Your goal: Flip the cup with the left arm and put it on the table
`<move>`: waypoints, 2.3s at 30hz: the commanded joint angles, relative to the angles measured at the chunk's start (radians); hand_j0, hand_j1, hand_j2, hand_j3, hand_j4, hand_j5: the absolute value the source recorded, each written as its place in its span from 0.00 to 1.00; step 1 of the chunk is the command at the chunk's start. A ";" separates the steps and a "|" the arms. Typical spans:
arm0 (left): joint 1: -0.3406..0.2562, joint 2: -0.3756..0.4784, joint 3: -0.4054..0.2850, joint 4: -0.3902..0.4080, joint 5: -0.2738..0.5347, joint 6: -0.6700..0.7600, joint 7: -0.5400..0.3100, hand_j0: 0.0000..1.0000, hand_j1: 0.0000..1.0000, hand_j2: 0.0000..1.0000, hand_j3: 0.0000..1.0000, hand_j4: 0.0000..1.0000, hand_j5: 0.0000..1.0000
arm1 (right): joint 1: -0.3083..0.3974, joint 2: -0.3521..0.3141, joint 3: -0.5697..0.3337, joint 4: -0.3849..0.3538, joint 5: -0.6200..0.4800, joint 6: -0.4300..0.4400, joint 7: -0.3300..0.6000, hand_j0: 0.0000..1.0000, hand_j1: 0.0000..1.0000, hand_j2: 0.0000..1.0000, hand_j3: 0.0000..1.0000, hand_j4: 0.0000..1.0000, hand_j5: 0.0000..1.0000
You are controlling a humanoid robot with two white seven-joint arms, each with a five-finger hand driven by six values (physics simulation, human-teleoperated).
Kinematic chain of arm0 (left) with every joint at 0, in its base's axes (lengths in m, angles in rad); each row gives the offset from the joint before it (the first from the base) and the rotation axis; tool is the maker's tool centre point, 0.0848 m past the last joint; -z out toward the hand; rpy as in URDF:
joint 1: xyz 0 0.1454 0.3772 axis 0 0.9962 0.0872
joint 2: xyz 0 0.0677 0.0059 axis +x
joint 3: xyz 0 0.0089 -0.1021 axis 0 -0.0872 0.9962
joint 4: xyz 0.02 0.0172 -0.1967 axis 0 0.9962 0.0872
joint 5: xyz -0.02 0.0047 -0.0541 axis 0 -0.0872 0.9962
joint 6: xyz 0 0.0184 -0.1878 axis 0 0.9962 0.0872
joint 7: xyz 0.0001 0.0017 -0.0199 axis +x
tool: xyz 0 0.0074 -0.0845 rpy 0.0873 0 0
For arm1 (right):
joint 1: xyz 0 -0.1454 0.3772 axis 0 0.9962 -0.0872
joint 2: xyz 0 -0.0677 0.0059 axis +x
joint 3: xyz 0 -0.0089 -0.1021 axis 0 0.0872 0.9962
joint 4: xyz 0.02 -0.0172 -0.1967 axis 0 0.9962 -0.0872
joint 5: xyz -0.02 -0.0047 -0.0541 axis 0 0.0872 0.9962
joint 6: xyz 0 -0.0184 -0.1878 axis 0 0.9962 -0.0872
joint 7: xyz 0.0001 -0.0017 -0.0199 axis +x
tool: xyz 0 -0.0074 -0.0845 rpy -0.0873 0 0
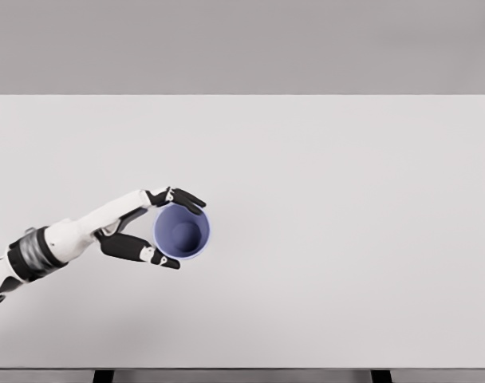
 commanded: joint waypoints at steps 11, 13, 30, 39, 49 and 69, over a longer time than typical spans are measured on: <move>-0.025 -0.003 -0.075 0.000 0.025 0.001 0.000 0.67 0.67 0.67 0.67 0.67 0.67 | 0.000 0.000 0.000 0.000 -0.001 0.000 0.000 1.00 1.00 1.00 1.00 1.00 1.00; -0.025 -0.007 -0.082 0.000 0.026 0.001 0.000 0.67 0.67 0.67 0.67 0.67 0.67 | 0.000 0.000 0.000 0.000 -0.001 0.000 0.000 1.00 1.00 1.00 1.00 1.00 1.00; -0.029 -0.040 -0.132 0.014 0.031 0.001 -0.001 0.69 0.69 0.69 0.69 0.69 0.69 | 0.000 0.000 0.000 0.000 -0.001 0.000 0.000 1.00 1.00 1.00 1.00 1.00 1.00; -0.029 -0.075 -0.141 0.032 0.025 0.001 -0.001 0.69 0.69 0.69 0.69 0.69 0.69 | 0.000 0.000 0.000 0.000 -0.001 0.000 0.000 1.00 1.00 1.00 1.00 1.00 1.00; -0.032 -0.100 -0.169 0.053 0.020 0.001 -0.001 0.71 0.71 0.71 0.71 0.71 0.71 | 0.000 0.000 0.000 0.000 -0.001 0.000 0.000 1.00 1.00 1.00 1.00 1.00 1.00; -0.032 -0.110 -0.181 0.076 0.006 0.001 -0.003 1.00 1.00 1.00 1.00 1.00 1.00 | 0.000 0.000 0.000 0.000 -0.001 0.000 0.000 1.00 1.00 1.00 1.00 1.00 1.00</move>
